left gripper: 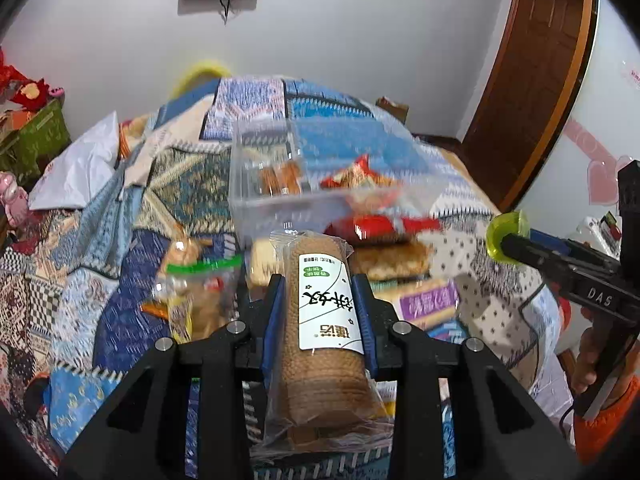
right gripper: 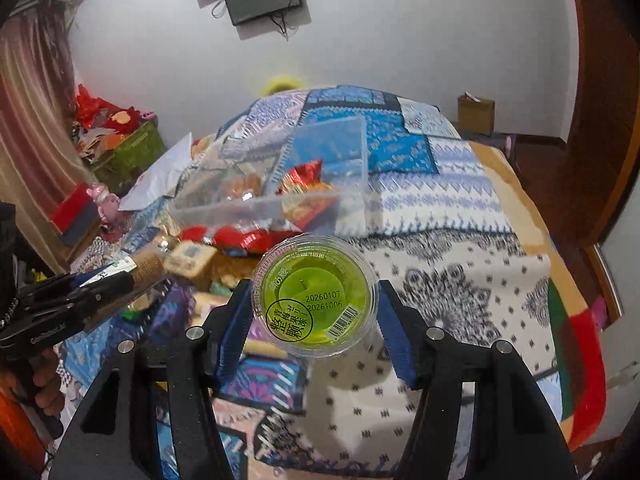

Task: Organize snacks
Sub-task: 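Lower the jelly cup and wafer roll into the clear box, open both grippers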

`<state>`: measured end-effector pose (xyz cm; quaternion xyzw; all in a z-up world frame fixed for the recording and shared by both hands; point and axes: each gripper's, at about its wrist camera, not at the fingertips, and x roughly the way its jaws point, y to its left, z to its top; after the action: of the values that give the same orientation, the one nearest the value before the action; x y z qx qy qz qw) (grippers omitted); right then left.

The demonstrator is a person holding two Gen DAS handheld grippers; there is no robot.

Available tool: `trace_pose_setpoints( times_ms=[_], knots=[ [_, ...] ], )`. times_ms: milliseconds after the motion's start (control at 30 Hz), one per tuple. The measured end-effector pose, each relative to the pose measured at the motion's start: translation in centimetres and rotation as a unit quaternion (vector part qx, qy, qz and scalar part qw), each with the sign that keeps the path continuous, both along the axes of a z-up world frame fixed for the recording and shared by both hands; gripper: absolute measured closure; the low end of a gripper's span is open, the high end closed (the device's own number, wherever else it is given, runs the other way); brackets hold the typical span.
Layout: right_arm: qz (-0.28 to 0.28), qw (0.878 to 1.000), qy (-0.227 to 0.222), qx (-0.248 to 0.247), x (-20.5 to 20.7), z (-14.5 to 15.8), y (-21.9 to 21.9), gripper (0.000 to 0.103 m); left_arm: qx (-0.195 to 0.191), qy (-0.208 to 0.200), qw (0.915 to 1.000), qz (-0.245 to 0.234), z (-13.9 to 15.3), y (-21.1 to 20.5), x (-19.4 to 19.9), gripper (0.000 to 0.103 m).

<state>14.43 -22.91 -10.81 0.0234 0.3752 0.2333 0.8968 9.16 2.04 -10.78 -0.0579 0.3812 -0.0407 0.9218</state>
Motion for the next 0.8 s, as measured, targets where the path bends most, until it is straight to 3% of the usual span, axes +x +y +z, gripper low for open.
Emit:
trace_pose_setpoints(
  times_ms=[433, 800],
  knots=[
    [0.019, 0.999, -0.038, 0.018, 3.6, 2.8, 2.9, 0.046, -0.001, -0.044, 0.9990, 0.011, 2.9, 1.1, 4.8, 0.070],
    [0.032, 0.999, -0.029, 0.023, 8.8, 2.4, 5.8, 0.046, 0.002, -0.043, 0.9988, 0.023, 2.3, 2.3, 11.1, 0.070]
  ],
)
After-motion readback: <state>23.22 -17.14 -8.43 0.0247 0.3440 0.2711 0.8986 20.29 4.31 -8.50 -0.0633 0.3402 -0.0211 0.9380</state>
